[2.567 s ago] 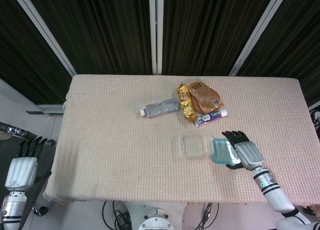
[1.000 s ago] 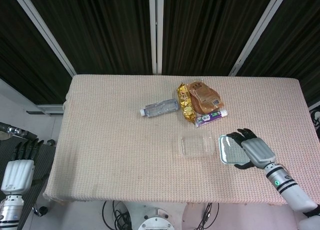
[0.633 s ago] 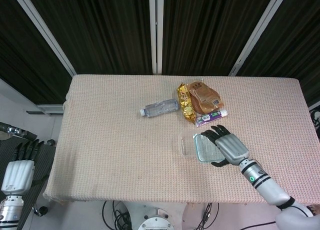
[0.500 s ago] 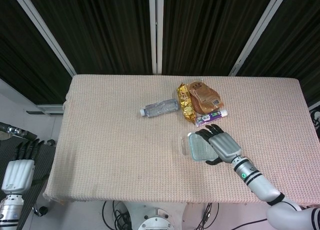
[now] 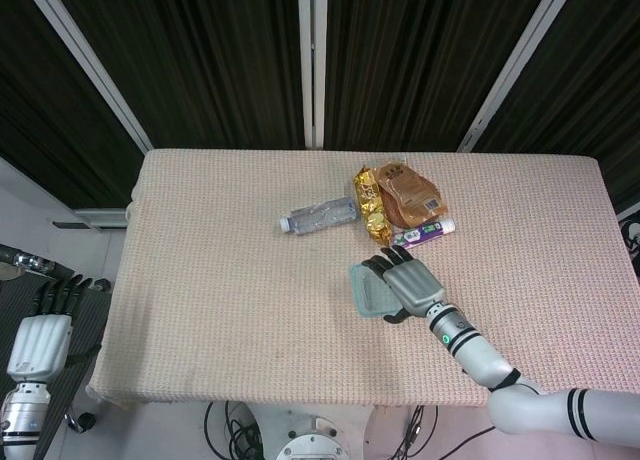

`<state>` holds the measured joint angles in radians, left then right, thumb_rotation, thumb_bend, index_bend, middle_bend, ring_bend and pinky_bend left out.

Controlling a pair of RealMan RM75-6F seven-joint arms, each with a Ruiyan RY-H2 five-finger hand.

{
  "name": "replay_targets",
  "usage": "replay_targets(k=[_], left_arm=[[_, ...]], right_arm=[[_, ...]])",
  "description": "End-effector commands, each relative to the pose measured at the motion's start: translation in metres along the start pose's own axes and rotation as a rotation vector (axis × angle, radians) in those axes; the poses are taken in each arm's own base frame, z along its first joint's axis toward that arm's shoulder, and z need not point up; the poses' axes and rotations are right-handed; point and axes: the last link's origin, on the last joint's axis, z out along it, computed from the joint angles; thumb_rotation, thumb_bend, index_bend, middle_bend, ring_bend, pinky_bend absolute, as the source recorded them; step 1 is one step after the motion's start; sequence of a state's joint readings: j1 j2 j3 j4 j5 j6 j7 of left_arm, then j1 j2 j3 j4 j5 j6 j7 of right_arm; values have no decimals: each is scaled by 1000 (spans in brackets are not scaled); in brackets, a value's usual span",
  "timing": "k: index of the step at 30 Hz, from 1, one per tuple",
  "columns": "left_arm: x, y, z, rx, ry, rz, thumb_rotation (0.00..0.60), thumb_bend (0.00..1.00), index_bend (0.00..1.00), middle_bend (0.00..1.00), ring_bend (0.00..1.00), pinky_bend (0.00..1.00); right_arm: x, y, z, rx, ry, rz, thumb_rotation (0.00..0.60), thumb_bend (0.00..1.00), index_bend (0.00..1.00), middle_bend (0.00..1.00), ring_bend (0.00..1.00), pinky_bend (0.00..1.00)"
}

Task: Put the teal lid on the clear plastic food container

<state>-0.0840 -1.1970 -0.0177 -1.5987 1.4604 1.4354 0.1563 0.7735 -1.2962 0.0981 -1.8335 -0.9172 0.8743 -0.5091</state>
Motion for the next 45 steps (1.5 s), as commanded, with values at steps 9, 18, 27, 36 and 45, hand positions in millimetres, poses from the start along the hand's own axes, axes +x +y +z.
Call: replay_targets(k=[9,18,27,36,45], left_arm=[[-1,0,1,-2,-2,-3,600,6,88,34,0,5],[-2,1,0,1,-5,-4,600,6,89,34,0,5],[-2,0,-2,6,-5,-5,600,6,88,35,0,5],[-3,0,-2,9,-7,-7,600,6,89,35,0,5],[-3,0,-1,6,-9,-7,600,6,89,34,0,4]], right_arm=[[-8,7,1,-35,-3,14,600,148,134,311,0,0],[-11,10,4,-33,-9,9,600,148,134,311,0,0],[-16,13,7,-32,-20,19,600,148,134,310,0,0],[-19,13,8,-30,-20,35,600,84,60,237,0,0],[-19,11,4,-16,-6,53,600,0,0,58,0,0]])
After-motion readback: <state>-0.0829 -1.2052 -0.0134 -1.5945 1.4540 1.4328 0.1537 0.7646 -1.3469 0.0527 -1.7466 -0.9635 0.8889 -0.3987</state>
